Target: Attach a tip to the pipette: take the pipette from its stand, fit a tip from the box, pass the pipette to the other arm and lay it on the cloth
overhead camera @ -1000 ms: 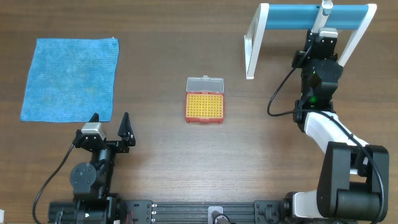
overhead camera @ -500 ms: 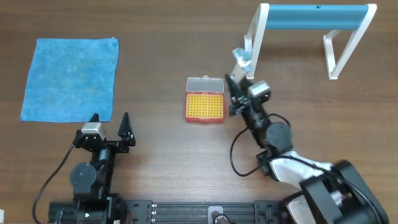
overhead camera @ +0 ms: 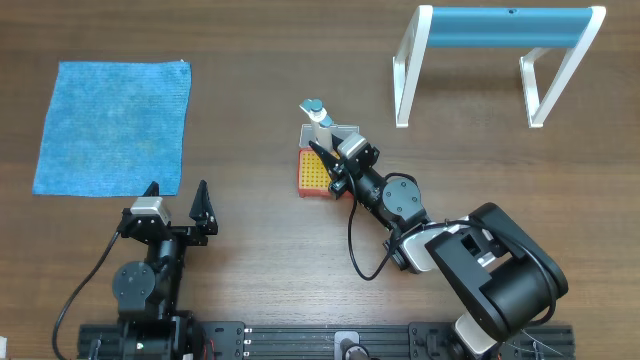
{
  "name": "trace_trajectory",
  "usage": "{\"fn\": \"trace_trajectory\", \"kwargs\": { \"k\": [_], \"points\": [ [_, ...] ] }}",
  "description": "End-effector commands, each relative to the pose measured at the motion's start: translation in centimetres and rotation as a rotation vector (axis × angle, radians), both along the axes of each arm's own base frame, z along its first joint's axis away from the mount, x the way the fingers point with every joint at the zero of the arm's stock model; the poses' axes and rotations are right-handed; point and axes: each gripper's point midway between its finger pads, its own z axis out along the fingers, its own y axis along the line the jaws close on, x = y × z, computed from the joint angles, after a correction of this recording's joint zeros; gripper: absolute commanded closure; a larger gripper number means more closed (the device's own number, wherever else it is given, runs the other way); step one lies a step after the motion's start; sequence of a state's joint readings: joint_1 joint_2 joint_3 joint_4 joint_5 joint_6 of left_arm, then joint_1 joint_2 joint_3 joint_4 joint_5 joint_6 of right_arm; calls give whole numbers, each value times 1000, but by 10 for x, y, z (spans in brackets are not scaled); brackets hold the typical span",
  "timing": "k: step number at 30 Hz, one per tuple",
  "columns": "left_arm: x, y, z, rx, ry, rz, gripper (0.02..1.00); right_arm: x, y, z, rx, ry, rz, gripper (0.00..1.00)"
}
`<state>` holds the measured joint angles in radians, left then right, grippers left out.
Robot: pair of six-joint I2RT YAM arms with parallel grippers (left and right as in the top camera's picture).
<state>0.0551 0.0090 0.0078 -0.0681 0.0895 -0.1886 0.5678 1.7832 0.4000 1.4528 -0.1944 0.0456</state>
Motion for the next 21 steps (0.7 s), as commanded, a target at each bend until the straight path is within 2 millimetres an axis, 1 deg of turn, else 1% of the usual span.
{"fn": "trace_trajectory", "kwargs": {
  "k": [1,5,13,18,21],
  "points": [
    [0,0,-1,-6,3,0,145,4,6,4,-1,-26,11,923],
    [0,0,-1,-6,3,0,148,4,6,3,-4,-22,11,925],
    [0,0,-1,-6,3,0,148,5,6,-12,-26,14,12,925],
    [0,0,-1,-6,3,0,148,5,7,-14,-29,19,13,925],
    [0,0,-1,-6,3,0,148,-2,13,-14,-30,16,65,923]
  ]
}}
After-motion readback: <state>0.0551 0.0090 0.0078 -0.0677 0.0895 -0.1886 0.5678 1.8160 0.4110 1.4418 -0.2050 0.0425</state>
